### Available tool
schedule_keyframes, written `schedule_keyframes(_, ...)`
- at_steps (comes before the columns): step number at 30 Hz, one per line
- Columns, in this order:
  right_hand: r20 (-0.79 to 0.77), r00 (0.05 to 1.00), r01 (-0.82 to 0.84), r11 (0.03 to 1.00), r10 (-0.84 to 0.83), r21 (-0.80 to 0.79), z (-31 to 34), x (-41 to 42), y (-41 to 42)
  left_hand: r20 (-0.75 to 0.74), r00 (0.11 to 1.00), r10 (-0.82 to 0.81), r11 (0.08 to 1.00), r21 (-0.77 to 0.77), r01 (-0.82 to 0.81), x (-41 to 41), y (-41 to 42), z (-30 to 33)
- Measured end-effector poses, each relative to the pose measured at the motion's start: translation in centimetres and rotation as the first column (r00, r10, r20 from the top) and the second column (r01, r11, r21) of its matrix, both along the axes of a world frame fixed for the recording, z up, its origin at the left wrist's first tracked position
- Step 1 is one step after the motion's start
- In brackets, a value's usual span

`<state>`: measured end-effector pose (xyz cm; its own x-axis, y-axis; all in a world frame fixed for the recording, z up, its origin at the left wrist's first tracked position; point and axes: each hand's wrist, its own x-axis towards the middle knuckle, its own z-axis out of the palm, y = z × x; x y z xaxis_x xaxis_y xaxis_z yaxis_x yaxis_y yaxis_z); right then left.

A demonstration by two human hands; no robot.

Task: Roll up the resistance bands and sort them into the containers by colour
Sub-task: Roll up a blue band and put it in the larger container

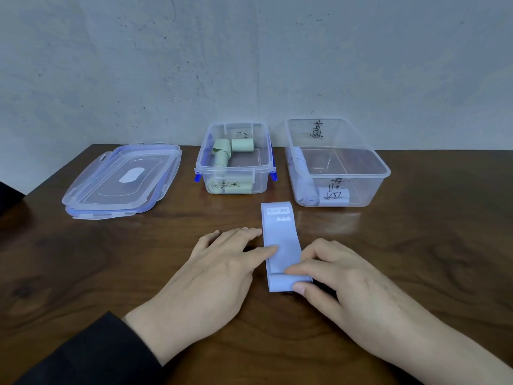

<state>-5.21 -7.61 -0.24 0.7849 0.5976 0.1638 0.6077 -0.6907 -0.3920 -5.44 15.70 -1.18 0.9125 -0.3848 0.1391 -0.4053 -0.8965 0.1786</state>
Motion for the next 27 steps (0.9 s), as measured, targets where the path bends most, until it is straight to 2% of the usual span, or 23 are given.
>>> schedule_keyframes(18,0.009,1.0,0.028,1.0,-0.028,0.002,-0.15,0.54,0.79,-0.029,0.999,0.035,0.999,-0.025,-0.036,0.17,-0.38,0.12)
schedule_keyframes(24,-0.011,0.998,0.07,0.996,-0.069,0.056,0.0,0.63,0.61,-0.021,0.999,0.029,0.999,-0.016,-0.029,0.21,-0.27,-0.03)
schedule_keyframes(27,-0.021,0.997,0.076,0.997,-0.076,-0.009,0.01,0.79,0.57,-0.016,1.0,0.022,1.0,-0.019,-0.022,0.16,-0.22,-0.11)
